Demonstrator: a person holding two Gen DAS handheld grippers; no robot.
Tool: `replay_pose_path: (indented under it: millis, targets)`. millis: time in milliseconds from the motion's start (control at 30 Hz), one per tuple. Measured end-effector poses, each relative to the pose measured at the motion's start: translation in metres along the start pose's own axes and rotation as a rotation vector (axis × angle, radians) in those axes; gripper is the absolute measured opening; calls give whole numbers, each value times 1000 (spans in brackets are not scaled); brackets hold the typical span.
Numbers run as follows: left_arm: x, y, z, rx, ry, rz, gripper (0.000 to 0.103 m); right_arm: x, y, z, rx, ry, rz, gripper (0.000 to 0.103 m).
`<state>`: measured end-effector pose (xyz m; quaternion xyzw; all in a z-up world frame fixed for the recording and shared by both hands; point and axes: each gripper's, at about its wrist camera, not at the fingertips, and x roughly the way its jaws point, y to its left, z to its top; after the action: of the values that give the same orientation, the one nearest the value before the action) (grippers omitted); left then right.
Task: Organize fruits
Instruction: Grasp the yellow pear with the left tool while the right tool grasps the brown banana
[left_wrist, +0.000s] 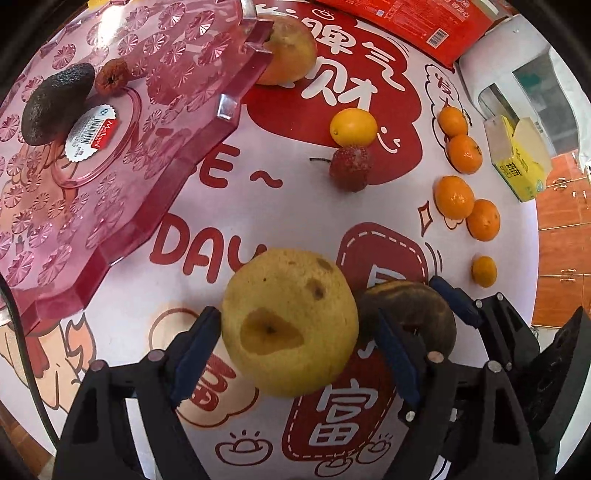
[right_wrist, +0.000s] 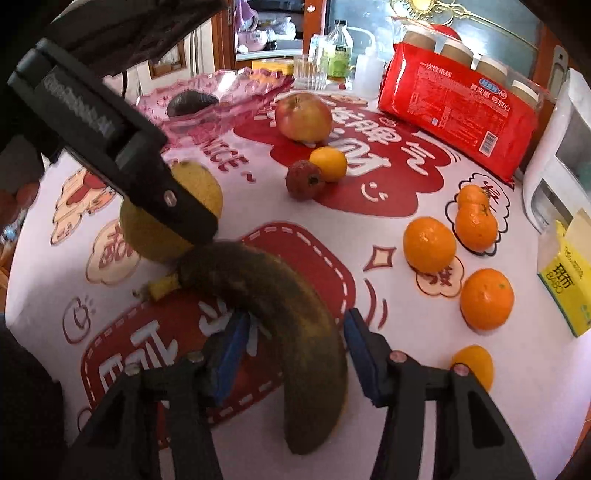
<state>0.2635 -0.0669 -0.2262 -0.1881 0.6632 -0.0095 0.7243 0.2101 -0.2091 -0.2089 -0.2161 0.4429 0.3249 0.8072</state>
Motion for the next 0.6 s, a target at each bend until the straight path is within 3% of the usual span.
replay_pose_path:
  millis: [200,300,600]
  targets:
    - [5,2,0,-10,-4,-10,75,-2,2,-1,25,6,-15,50]
    - [3,4,0,-23,-20,-3,68,-3,4,0,58,28,-32,48]
    - [0,6,-2,1,-34,8,67,-15,16,-10,155,82,-78,33]
